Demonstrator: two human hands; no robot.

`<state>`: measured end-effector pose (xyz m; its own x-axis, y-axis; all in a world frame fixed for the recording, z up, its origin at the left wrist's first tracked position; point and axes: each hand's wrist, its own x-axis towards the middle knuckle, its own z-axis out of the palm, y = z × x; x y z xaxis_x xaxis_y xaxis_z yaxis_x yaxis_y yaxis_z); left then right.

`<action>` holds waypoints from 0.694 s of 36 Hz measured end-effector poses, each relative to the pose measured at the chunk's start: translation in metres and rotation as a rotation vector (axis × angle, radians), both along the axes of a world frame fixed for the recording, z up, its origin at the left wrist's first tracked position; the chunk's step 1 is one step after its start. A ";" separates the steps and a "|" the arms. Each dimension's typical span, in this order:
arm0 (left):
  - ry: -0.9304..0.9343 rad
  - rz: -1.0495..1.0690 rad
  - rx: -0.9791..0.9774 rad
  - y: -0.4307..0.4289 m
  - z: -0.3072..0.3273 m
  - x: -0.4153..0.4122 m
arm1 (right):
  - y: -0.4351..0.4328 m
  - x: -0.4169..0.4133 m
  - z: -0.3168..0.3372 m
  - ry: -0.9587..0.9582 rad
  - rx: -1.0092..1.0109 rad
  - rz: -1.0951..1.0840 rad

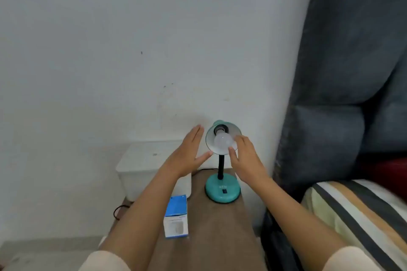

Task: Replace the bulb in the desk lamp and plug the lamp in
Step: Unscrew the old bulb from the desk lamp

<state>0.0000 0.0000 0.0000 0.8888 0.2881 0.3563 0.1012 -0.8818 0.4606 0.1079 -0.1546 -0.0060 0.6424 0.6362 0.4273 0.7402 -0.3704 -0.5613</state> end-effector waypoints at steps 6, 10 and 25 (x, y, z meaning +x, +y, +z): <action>0.026 -0.030 -0.171 0.008 -0.024 0.038 | 0.037 0.023 -0.011 0.275 0.146 -0.037; -0.049 -0.071 -0.265 0.021 -0.038 0.061 | 0.060 0.035 -0.019 0.376 0.181 -0.020; -0.142 -0.228 -0.134 0.051 -0.041 0.093 | 0.059 0.060 -0.006 0.174 0.018 -0.027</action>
<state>0.0926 0.0508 -0.0411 0.8800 0.1396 0.4540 -0.1663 -0.8047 0.5699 0.1675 -0.0951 -0.0123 0.7240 0.6111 0.3199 0.6216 -0.3770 -0.6866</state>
